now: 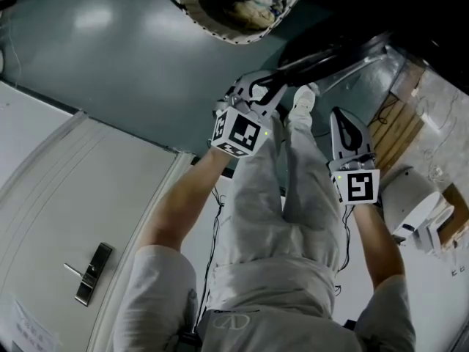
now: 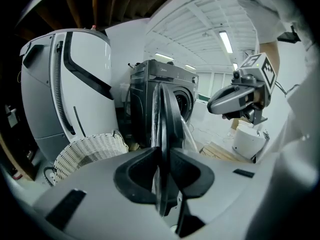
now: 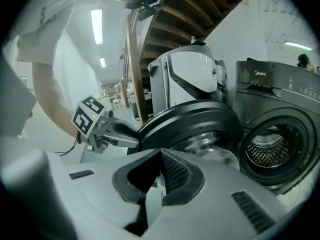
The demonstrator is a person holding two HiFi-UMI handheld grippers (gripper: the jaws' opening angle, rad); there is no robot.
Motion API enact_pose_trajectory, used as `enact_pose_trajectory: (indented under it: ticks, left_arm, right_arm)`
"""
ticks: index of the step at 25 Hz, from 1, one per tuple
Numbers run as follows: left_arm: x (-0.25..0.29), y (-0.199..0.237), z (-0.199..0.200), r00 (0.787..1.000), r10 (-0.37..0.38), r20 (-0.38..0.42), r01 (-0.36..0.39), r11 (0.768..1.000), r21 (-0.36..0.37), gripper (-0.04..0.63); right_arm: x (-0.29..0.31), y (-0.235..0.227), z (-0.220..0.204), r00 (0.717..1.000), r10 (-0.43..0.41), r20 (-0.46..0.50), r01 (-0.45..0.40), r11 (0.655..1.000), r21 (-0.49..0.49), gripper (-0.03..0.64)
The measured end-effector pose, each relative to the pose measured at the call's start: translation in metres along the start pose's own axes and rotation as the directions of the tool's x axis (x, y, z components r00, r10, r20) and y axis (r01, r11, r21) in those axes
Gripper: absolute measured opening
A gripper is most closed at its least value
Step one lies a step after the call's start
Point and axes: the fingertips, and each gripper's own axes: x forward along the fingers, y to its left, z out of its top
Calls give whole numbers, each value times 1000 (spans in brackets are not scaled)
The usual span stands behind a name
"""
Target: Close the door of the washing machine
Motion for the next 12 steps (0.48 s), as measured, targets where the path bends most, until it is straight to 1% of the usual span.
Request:
enact_pose_trajectory:
  ticks: [5,10,12]
  left_arm:
    - [4,-25,0,999,44,-3,-44,997,-55,72]
    - [9,-47,-2,997,73,-40,-77,991,-107,72]
    - [12,-54,0,995,85,-56,-92,988,-121,72]
  right_arm:
    - [-23,-9,-24,997,-67,-23,68,998,16,11]
    - [-46,-15,-41,986,-165,-33,166,985,35,11]
    - [-55,-16,-46,980,-196,-33,197,978,62,11]
